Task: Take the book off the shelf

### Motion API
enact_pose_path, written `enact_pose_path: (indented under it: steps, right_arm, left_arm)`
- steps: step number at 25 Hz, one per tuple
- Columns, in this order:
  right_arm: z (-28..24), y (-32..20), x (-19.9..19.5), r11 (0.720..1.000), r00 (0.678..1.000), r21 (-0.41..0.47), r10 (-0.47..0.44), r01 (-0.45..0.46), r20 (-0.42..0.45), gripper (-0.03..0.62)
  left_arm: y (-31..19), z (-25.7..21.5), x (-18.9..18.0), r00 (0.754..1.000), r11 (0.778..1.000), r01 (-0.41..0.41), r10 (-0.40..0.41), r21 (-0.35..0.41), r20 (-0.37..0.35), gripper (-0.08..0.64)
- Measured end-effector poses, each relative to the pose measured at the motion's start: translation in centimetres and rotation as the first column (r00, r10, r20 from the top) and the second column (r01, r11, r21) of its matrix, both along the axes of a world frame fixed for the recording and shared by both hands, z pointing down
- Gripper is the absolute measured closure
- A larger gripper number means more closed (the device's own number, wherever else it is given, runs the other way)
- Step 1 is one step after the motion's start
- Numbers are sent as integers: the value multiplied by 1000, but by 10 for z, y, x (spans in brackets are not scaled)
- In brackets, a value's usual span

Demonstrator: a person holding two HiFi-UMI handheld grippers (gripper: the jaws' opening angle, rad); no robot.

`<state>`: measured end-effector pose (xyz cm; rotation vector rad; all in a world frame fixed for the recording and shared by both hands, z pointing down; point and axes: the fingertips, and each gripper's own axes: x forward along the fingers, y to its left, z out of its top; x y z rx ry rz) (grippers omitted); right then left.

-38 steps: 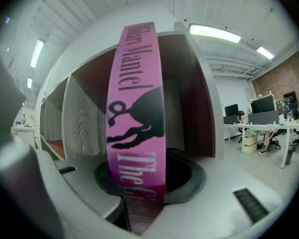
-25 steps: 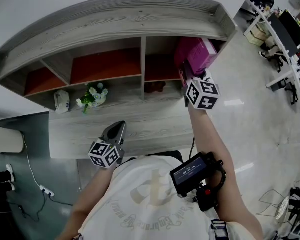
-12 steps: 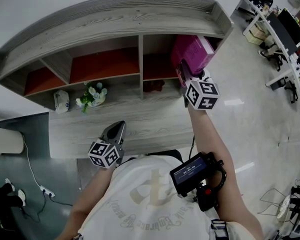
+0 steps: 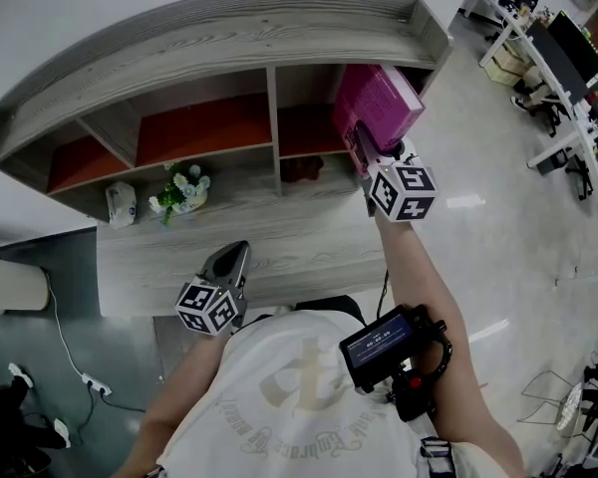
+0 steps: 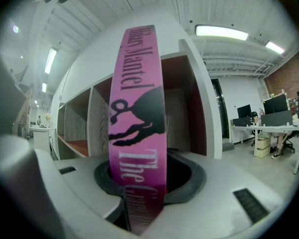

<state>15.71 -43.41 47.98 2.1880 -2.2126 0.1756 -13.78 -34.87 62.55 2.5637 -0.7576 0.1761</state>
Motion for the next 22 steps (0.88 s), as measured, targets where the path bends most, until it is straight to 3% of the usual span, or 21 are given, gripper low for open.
enact_pose_path:
  steps: [22]
  right_arm:
    - [9,64,-2,996,996,30,-79,78,42,442]
  left_arm:
    - [23,-6,25,997,997,-80,80,17,1,558]
